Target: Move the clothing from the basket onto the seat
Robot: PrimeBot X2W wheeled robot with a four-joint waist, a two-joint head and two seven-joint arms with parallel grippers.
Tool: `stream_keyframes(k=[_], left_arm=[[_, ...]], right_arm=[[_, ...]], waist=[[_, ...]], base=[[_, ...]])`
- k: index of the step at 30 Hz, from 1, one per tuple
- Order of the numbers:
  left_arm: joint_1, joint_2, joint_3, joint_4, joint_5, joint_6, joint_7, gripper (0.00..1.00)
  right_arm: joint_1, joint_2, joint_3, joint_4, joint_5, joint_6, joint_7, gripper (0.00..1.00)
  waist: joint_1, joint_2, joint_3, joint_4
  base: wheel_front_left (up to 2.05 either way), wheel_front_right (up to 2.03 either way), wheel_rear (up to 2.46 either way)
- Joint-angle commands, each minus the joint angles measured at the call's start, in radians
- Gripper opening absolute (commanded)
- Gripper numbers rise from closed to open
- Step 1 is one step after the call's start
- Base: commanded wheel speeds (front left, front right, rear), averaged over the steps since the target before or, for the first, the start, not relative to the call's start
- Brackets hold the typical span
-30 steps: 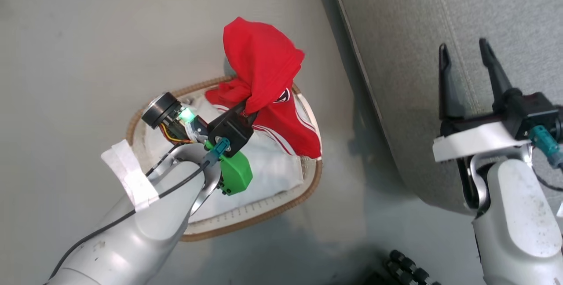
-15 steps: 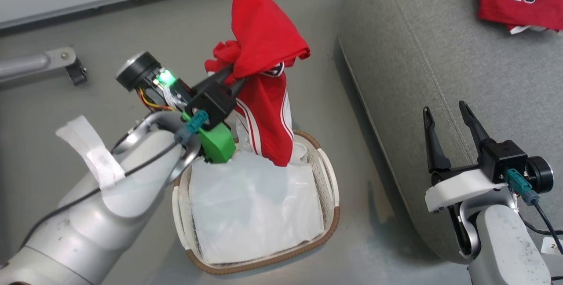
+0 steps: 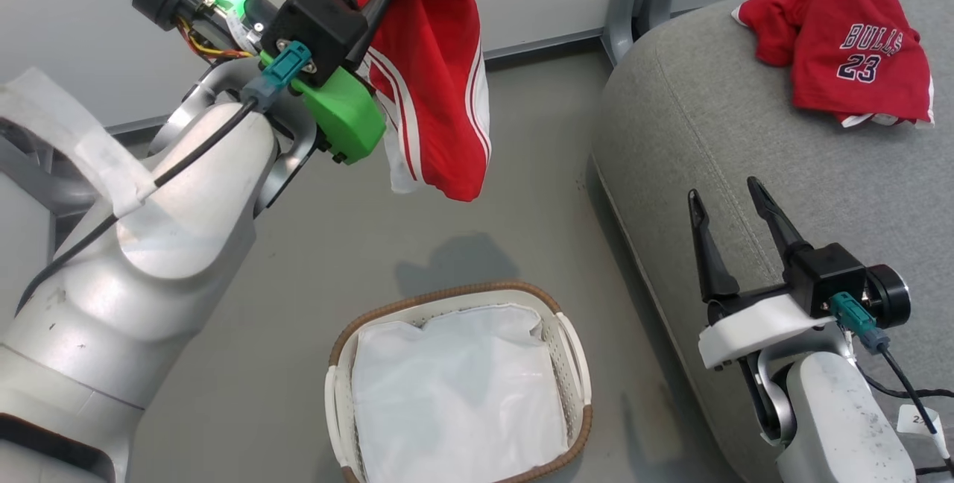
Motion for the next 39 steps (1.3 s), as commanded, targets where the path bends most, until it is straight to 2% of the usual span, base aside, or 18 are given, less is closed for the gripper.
stream_keyframes(k=[1, 6, 14, 20, 25, 34, 38, 39], left_arm=[[-0.024, -0.007, 0.007, 0.005, -0.008, 0.006, 0.008, 0.0], [-0.059, -0.034, 0.007, 0.029, -0.016, 0.016, 0.036, 0.0], [-0.087, -0.076, -0.01, 0.052, -0.024, 0.019, 0.049, 0.0], [-0.098, -0.116, -0.028, 0.069, -0.033, 0.016, 0.048, 0.0], [-0.098, -0.14, -0.043, 0.08, -0.041, 0.012, 0.042, 0.0], [-0.068, -0.149, -0.06, 0.104, -0.059, 0.008, 0.03, 0.0], [-0.058, -0.154, -0.068, 0.111, -0.068, 0.008, 0.026, 0.0], [-0.055, -0.155, -0.07, 0.112, -0.07, 0.008, 0.027, 0.0]], right_arm=[[0.011, -0.004, 0.008, 0.004, 0.003, -0.001, -0.002, 1.0], [-0.011, -0.003, 0.074, 0.001, 0.026, -0.001, -0.002, 1.0], [-0.088, -0.004, 0.283, -0.029, 0.115, -0.001, -0.002, 1.0], [-0.145, -0.004, 0.413, 0.054, 0.073, -0.001, -0.002, 1.0], [-0.179, -0.004, 0.424, 0.063, 0.052, -0.001, -0.002, 1.0], [-0.189, -0.004, 0.374, -0.046, 0.021, -0.001, -0.002, 1.0], [-0.196, -0.004, 0.366, -0.039, 0.016, -0.001, -0.002, 1.0], [-0.2, -0.003, 0.372, -0.028, 0.013, -0.001, -0.002, 0.48]], waist=[[0.0001, 0.0, -0.021, 0.006], [0.0001, 0.0, -0.035, 0.006], [0.0001, 0.0, -0.051, 0.006], [0.0001, 0.0, -0.067, 0.022], [0.0001, 0.0, -0.076, 0.039], [0.0001, 0.0, -0.094, 0.051], [0.0001, 0.0, -0.099, 0.051], [0.0001, 0.0, -0.1, 0.051]], base=[[0.0, 0.0, 0.0], [0.0, 0.0, 0.0], [0.0, 0.0, 0.0], [0.0, 0.0, 0.0], [0.0, 0.0, 0.0], [0.0, 0.0, 0.0], [0.0, 0.0, 0.0], [0.0, 0.0, 0.0]])
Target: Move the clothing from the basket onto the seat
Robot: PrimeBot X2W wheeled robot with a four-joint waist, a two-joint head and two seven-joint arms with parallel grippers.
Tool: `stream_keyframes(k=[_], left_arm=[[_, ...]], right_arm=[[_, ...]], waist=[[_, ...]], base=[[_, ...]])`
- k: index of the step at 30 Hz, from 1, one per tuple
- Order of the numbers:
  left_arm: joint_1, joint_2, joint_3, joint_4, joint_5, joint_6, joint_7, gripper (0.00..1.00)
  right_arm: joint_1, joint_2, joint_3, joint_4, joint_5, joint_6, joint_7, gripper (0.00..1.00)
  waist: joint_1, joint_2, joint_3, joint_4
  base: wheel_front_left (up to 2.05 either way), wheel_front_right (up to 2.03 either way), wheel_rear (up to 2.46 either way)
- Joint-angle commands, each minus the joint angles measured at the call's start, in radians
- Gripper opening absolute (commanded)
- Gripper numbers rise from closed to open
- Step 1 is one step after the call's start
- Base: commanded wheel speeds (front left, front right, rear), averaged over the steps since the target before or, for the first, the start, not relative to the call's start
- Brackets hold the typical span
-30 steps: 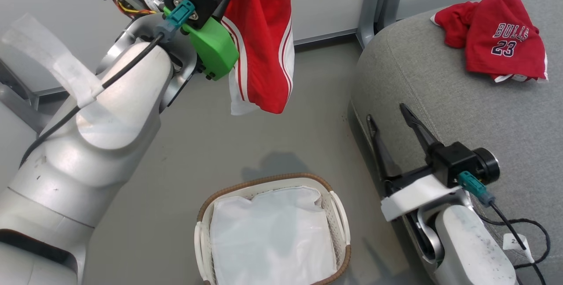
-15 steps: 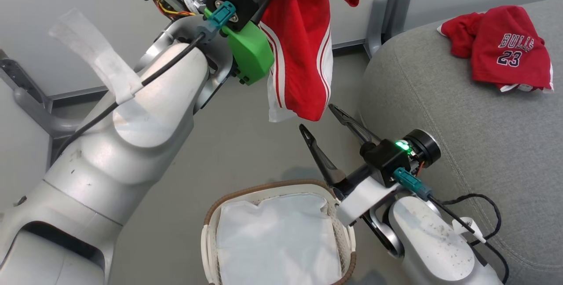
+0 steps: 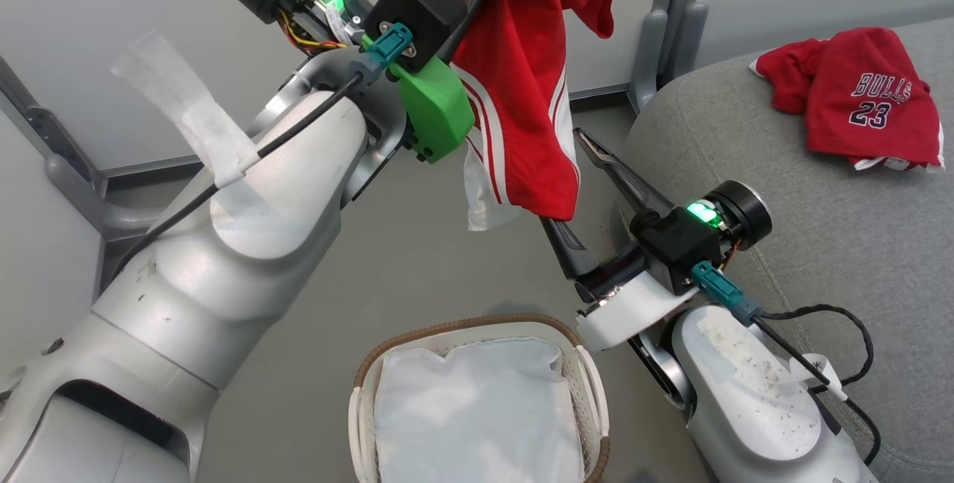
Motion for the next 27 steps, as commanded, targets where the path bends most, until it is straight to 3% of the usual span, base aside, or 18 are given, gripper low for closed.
stream_keyframes(k=[1, 2, 3, 14, 15, 16, 17, 18, 27], left_arm=[[0.019, -0.004, -0.002, 0.003, -0.012, -0.002, -0.003, 0.0], [0.023, -0.004, -0.003, 0.004, -0.015, -0.002, -0.003, 0.0], [0.028, -0.004, -0.004, 0.004, -0.018, -0.002, -0.003, 0.0], [0.13, 0.001, 0.012, 0.015, -0.089, 0.012, -0.022, 0.03], [0.141, 0.001, 0.015, 0.017, -0.096, 0.012, -0.025, 0.16], [0.15, 0.0, 0.018, 0.017, -0.101, 0.013, -0.032, 0.39], [0.16, 0.0, 0.022, 0.019, -0.109, 0.012, -0.037, 0.83], [0.169, 0.0, 0.025, 0.02, -0.116, 0.012, -0.043, 1.0], [0.3, -0.007, 0.031, 0.032, -0.224, -0.005, -0.079, 1.0]], right_arm=[[-0.023, -0.003, 0.003, 0.016, -0.003, -0.001, -0.002, 0.24], [-0.027, -0.003, 0.005, 0.022, -0.003, -0.001, -0.002, 0.07], [-0.031, -0.003, 0.006, 0.028, -0.002, -0.001, -0.002, 0.0], [-0.062, -0.003, -0.059, 0.044, -0.023, -0.001, -0.002, 0.0], [-0.065, -0.003, -0.068, 0.046, -0.025, -0.001, -0.002, 0.0], [-0.067, -0.003, -0.077, 0.046, -0.028, -0.001, -0.002, 0.0], [-0.069, -0.003, -0.089, 0.045, -0.032, -0.001, -0.002, 0.0], [-0.07, -0.003, -0.099, 0.045, -0.034, -0.001, -0.002, 0.0], [-0.065, -0.003, -0.193, 0.045, -0.066, -0.001, -0.002, 0.0]], waist=[[0.0001, 0.0, -0.001, -0.001], [0.0001, 0.0, -0.001, -0.001], [0.0001, 0.0, 0.0, -0.002], [0.0001, 0.0, 0.015, -0.005], [0.0001, 0.0, 0.017, -0.005], [0.0001, 0.0, 0.019, -0.005], [0.0001, 0.0, 0.022, -0.004], [0.0001, 0.0, 0.024, -0.004], [0.0001, 0.0, 0.042, -0.008]], base=[[0.0, 0.0, 0.0], [0.0, 0.0, 0.0], [0.0, 0.0, 0.0], [0.0, 0.0, 0.0], [0.0, 0.0, 0.0], [0.0, 0.0, 0.0], [0.0, 0.0, 0.0], [0.0, 0.0, 0.0], [0.0, 0.0, 0.0]])
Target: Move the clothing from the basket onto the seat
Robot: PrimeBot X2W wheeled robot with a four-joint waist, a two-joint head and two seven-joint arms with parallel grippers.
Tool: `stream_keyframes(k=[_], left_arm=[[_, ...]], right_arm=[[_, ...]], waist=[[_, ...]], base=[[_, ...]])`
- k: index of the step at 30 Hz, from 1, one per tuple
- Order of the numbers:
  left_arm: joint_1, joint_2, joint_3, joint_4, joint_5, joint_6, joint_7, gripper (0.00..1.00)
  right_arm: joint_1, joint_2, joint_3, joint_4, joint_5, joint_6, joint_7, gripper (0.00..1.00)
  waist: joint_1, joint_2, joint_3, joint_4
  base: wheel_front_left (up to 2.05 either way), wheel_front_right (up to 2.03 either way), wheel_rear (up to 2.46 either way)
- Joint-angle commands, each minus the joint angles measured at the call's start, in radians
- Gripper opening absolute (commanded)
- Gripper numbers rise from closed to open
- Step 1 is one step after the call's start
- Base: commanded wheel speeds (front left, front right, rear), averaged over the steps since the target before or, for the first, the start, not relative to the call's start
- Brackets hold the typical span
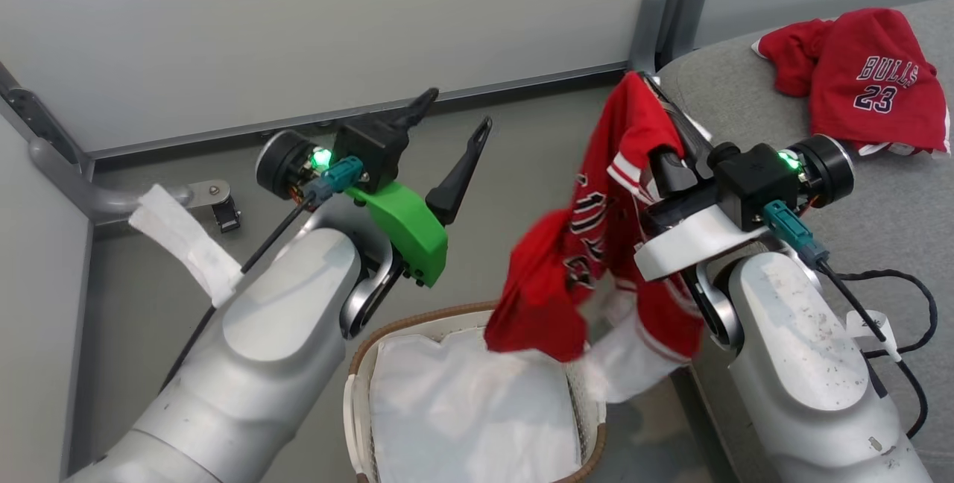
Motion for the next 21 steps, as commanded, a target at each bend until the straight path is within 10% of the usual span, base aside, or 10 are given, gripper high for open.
stream_keyframes(k=[1, 21], left_arm=[[0.031, -0.001, -0.003, 0.0, -0.011, -0.003, -0.015, 1.0], [0.292, 0.02, 0.049, -0.14, 0.066, -0.005, -0.061, 1.0]], right_arm=[[0.006, -0.003, -0.013, 0.0, -0.008, -0.001, -0.002, 0.0], [0.05, -0.003, -0.2, -0.029, -0.091, -0.001, -0.002, 0.0]], waist=[[0.0, 0.0, 0.004, -0.002], [0.0, 0.0, 0.073, -0.101]], base=[[0.0, 0.0, 0.0], [0.0, 0.0, 0.0]])
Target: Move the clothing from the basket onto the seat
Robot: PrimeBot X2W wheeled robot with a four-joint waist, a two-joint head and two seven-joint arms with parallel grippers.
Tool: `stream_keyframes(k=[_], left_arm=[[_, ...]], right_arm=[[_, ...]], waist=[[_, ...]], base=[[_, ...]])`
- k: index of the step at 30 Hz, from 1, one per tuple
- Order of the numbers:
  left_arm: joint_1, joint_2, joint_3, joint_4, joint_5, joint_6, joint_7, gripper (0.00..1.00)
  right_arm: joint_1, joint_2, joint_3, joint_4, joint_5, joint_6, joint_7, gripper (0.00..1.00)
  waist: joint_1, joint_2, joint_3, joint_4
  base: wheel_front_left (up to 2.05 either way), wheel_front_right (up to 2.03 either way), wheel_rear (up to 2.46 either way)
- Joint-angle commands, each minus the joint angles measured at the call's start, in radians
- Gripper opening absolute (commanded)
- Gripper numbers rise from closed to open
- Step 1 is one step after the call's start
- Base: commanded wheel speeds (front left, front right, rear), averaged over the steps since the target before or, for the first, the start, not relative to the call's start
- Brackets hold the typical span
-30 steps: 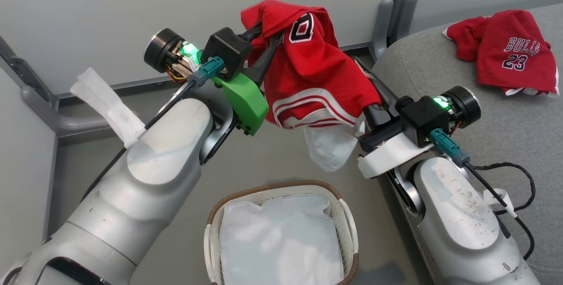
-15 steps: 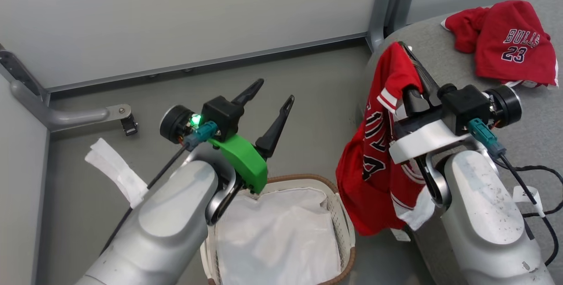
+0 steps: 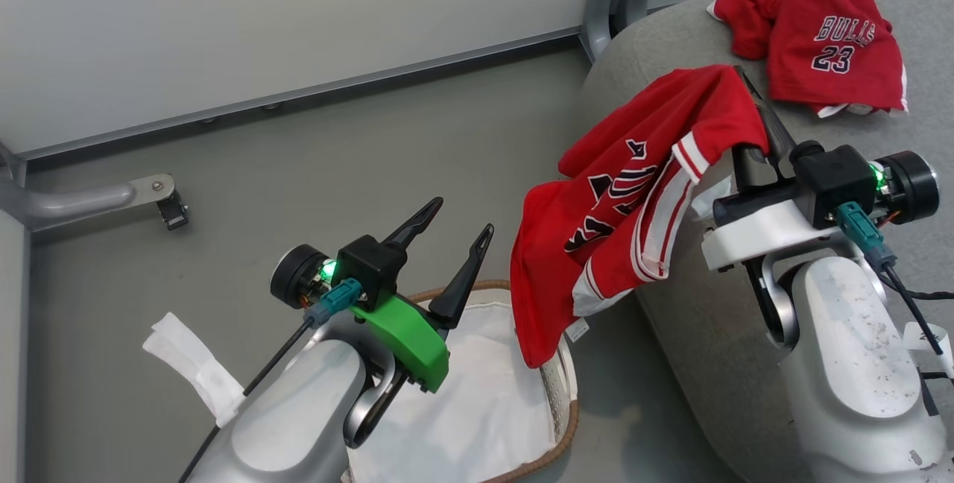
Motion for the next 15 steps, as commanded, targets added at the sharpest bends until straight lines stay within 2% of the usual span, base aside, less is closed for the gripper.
stream_keyframes(k=[1, 9, 15], left_arm=[[0.016, -0.005, 0.007, -0.009, 0.019, 0.0, -0.001, 1.0], [0.017, -0.029, 0.001, -0.012, 0.064, -0.005, -0.001, 1.0], [-0.016, -0.036, -0.009, -0.006, 0.083, -0.008, -0.001, 1.0]], right_arm=[[-0.004, -0.004, -0.014, -0.01, -0.017, -0.001, -0.002, 0.0], [0.021, -0.004, -0.071, -0.04, -0.061, -0.001, -0.002, 0.0], [0.053, -0.003, -0.107, -0.061, -0.05, -0.001, -0.002, 0.0]], waist=[[0.0, -0.0001, 0.018, -0.029], [0.0, -0.0001, 0.071, -0.128], [0.0, -0.0001, 0.129, -0.198]], base=[[0.0, 0.0, 0.0], [0.0, 0.0, 0.0], [0.0, 0.0, 0.0]])
